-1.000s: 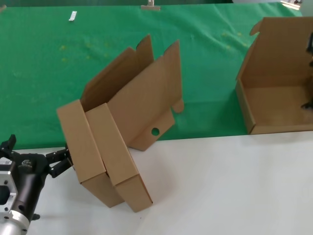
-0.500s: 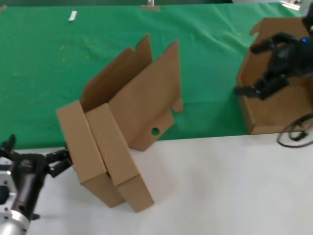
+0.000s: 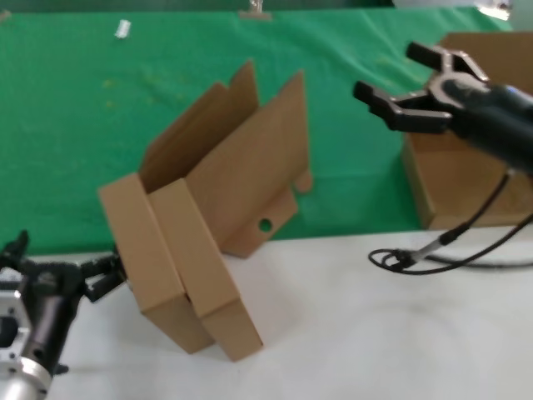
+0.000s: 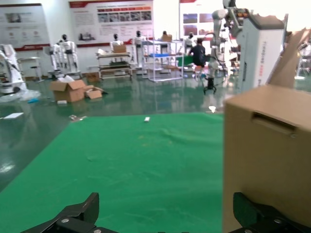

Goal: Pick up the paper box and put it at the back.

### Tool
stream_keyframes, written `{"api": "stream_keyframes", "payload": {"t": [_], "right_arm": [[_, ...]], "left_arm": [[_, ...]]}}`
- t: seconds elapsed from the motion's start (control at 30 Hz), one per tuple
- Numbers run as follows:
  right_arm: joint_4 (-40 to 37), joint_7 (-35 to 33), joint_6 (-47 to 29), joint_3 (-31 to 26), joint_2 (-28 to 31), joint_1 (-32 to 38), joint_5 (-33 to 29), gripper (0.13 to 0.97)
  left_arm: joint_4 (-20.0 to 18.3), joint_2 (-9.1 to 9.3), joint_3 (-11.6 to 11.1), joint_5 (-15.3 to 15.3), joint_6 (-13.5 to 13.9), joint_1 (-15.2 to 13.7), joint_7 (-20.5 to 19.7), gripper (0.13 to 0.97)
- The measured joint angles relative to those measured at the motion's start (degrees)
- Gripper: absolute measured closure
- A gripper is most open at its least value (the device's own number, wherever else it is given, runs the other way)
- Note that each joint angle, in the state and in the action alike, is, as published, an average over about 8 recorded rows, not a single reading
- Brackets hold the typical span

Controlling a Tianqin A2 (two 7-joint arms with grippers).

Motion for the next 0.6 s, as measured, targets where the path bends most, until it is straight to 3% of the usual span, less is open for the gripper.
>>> {"api": "stream_keyframes", "payload": {"t": [0.6], "right_arm": [[10.42, 0.93, 13.69, -1.48, -0.78, -11.26, -2.3, 0.129]], "left_arm": [[0.0, 0.0, 0.0, -0.01, 0.0, 0.0, 0.0, 0.132]]}}
